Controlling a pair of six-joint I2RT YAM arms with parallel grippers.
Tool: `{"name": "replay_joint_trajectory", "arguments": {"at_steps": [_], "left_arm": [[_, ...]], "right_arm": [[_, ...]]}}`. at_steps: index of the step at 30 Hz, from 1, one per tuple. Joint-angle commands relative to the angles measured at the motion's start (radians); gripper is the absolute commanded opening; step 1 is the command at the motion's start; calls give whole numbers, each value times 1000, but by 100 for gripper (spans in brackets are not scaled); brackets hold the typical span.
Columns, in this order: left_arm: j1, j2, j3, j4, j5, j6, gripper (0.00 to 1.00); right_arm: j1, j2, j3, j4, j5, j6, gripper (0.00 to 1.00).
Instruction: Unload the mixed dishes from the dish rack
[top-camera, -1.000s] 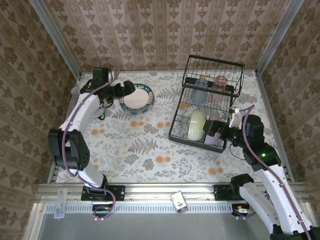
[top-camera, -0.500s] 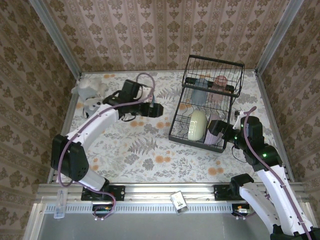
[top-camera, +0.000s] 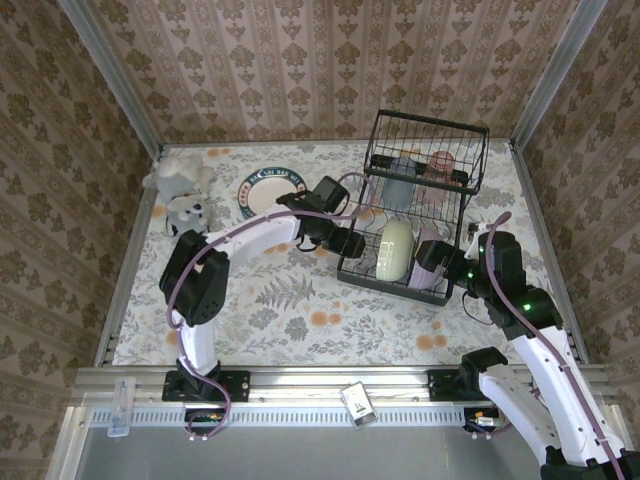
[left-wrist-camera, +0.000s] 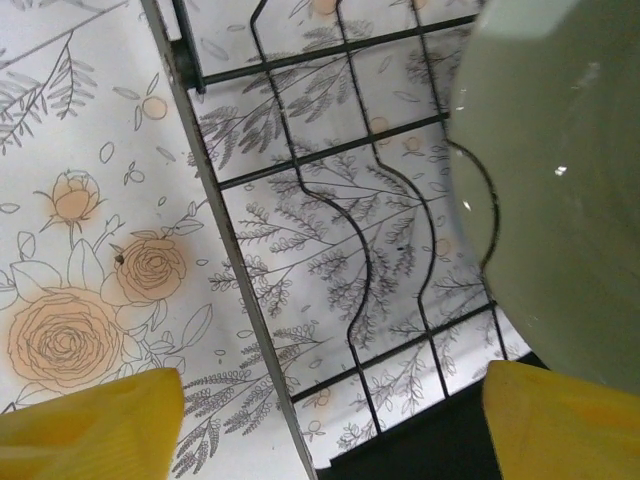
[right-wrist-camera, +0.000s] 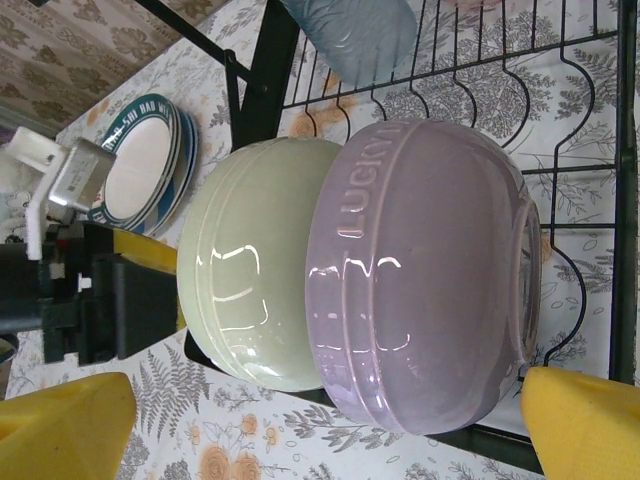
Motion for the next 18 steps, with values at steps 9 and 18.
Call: {"name": "replay_joint_trajectory", "arguments": {"at_steps": [9,18], "left_arm": [[1,52,12,-11,-114,-131,39],[18,37,-74,54,-129,-283,5]], "right_arm": [[8,74,-6,-36,37,0,100],[21,155,27,-76,74,-16,100]]}}
